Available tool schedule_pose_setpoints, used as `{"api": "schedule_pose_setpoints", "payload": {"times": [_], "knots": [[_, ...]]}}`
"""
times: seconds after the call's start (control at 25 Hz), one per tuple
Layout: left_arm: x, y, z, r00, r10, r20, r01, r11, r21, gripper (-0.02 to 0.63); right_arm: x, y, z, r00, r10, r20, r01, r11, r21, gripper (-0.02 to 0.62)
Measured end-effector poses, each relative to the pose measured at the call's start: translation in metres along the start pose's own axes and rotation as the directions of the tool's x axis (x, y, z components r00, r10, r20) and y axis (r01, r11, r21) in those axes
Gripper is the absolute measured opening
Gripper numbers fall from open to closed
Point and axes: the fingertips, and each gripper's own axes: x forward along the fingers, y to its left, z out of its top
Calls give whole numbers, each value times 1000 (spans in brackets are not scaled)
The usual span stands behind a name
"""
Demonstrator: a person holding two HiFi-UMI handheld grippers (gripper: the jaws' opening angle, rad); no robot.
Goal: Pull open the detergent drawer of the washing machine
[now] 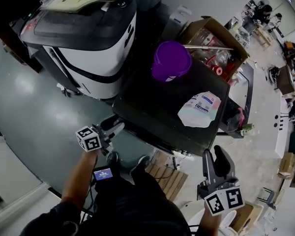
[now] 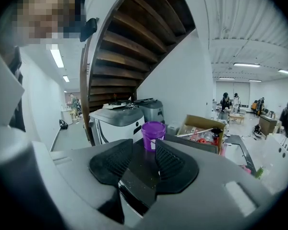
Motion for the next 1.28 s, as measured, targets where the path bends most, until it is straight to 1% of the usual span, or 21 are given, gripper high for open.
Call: {"api": "schedule_pose_setpoints", "payload": {"times": [0.16,0.32,0.4,0.48,0.6,0.72,0.8,0.84,0.88,0.92,1.0,1.04,1.08,1.12,1.28], "knots": [[-2,37,-43,999,31,-7,-32,995,-91,313,13,-5,-10,999,25,-43,-25,1000,-10,143],[3,65,-68,999,49,23,-44,983,-180,351,26,-7,-22,995,49,-82,-51,998,-20,143],[9,76,-78,998,52,30,-45,978,-205,357,32,-9,-30,993,64,-98,-66,998,-19,143],[15,86,-87,998,51,31,-43,976,-214,364,35,-11,-37,991,74,-113,-76,997,-14,143],[27,91,-91,999,30,39,-20,973,-229,368,38,-18,-49,987,76,-142,-78,997,-7,143],[35,90,-88,997,-31,73,49,966,-255,385,39,-26,-62,983,71,-169,-72,997,1,142],[38,88,-84,989,-77,124,111,949,-296,397,38,-28,-69,980,69,-184,-70,998,4,143],[38,88,-81,982,-96,163,145,936,-322,438,36,-29,-73,979,67,-191,-68,998,4,143],[39,87,-78,971,-108,213,179,919,-351,445,35,-30,-76,978,65,-199,-65,998,4,142],[39,86,-76,956,-111,273,215,897,-386,445,34,-31,-79,977,61,-207,-62,998,4,143],[38,88,-72,918,-84,389,271,846,-458,445,31,-32,-86,973,55,-224,-55,998,6,143],[37,90,-71,901,-67,428,290,826,-483,437,31,-31,-89,971,53,-232,-54,999,6,141],[36,92,-71,891,-57,450,303,814,-497,428,30,-29,-91,970,54,-238,-54,999,5,142],[35,93,-72,887,-54,459,309,808,-502,419,30,-27,-92,969,55,-242,-55,998,4,141],[24,88,-75,886,-73,457,325,801,-503,399,24,-26,-97,966,32,-258,-32,999,4,141]]}}
